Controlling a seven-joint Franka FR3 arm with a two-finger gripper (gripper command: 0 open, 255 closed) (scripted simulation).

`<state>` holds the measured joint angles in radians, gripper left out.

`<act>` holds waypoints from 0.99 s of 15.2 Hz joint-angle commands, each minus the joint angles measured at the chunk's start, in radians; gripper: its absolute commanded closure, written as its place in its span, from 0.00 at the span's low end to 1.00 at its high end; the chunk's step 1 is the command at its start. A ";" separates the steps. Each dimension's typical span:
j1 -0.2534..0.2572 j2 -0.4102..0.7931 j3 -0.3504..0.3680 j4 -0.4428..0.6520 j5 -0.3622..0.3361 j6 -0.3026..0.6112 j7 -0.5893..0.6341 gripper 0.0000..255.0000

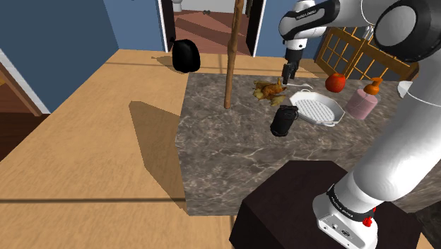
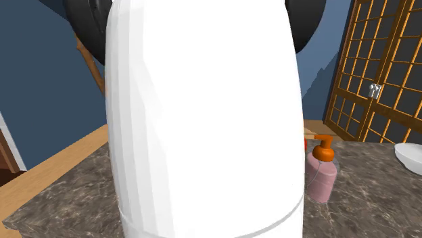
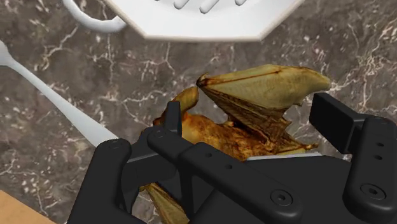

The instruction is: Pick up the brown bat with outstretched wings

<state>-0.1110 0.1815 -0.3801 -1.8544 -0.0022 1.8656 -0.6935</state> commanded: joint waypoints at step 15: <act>-0.068 0.247 0.004 0.155 0.074 0.046 -0.102 1.00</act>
<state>-0.1793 0.4277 -0.3759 -1.6993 0.0719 1.9113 -0.7956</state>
